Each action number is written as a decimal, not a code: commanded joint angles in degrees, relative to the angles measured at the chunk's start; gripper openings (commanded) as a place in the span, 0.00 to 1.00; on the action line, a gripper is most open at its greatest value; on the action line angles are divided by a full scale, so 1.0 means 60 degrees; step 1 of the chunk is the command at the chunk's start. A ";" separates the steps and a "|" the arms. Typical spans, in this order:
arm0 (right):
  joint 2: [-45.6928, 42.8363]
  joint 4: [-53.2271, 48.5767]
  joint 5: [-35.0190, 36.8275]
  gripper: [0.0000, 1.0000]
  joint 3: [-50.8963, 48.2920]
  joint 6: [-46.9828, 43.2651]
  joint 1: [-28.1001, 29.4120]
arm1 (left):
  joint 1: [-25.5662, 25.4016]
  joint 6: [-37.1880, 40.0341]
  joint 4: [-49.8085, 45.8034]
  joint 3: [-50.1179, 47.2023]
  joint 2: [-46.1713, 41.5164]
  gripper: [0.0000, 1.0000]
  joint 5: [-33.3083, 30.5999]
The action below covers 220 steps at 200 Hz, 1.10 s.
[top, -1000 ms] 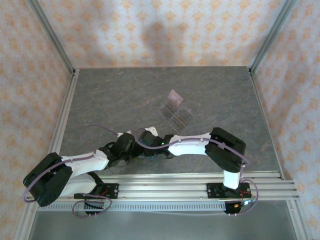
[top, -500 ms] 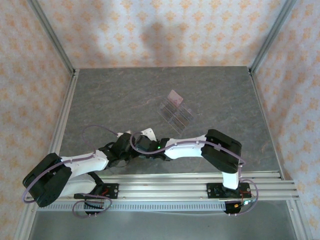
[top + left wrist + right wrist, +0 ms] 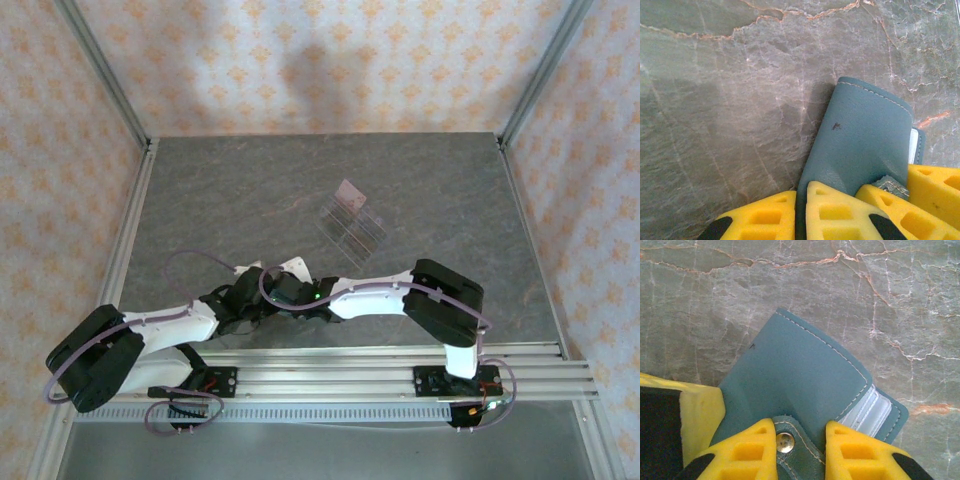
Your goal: Put the credit cards into the card holder
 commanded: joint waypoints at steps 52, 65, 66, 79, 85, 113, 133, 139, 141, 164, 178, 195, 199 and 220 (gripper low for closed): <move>-0.1012 0.1445 -0.2588 0.00 -0.1770 0.0277 -0.0881 | -0.0278 -0.0453 -0.0456 -0.0235 0.1139 0.09 -0.1006; -0.1127 0.1623 -0.2744 0.00 -0.1911 0.0278 -0.0978 | -0.0287 -0.0496 -0.0498 -0.0235 0.1114 0.09 -0.1066; -0.1134 0.1632 -0.2763 0.00 -0.1927 0.0278 -0.0976 | -0.0287 -0.0497 -0.0498 -0.0235 0.1111 0.09 -0.1062; -0.1210 0.1852 -0.2996 0.00 -0.2060 0.0285 -0.1050 | -0.0300 -0.0527 -0.0560 -0.0235 0.1076 0.09 -0.1128; -0.1249 0.1987 -0.3114 0.00 -0.2133 0.0317 -0.1073 | -0.0293 -0.0555 -0.0581 -0.0235 0.1062 0.09 -0.1158; -0.1544 0.2340 -0.3241 0.00 -0.2426 0.0388 -0.1194 | -0.0300 -0.0640 -0.0685 -0.0265 0.0979 0.09 -0.1240; -0.1976 0.2615 -0.3065 0.00 -0.2810 0.0464 -0.1260 | -0.0293 -0.0659 -0.0758 -0.0279 0.0910 0.09 -0.1273; -0.2145 0.2719 -0.2978 0.00 -0.2955 0.0493 -0.1276 | -0.0292 -0.0674 -0.0776 -0.0272 0.0877 0.09 -0.1291; -0.2205 0.2731 -0.2923 0.00 -0.2997 0.0508 -0.1277 | -0.0298 -0.0674 -0.0795 -0.0270 0.0863 0.09 -0.1292; -0.2775 0.2881 -0.2267 0.00 -0.3500 0.0689 -0.1274 | -0.0312 -0.0661 -0.0821 -0.0236 0.0763 0.09 -0.1264; -0.3054 0.2970 -0.1905 0.00 -0.3825 0.0892 -0.1267 | -0.0315 -0.0644 -0.0853 -0.0192 0.0724 0.09 -0.1233; -0.3316 0.3307 -0.1526 0.06 -0.4366 0.1213 -0.1267 | -0.0362 -0.0649 -0.0885 -0.0177 0.0622 0.09 -0.1248; -0.3363 0.3374 -0.1434 0.07 -0.4446 0.1295 -0.1275 | -0.0388 -0.0664 -0.0895 -0.0163 0.0607 0.09 -0.1255; -0.3369 0.3523 -0.0922 0.20 -0.4792 0.1646 -0.1281 | -0.0502 -0.0659 -0.0995 -0.0090 0.0534 0.09 -0.1349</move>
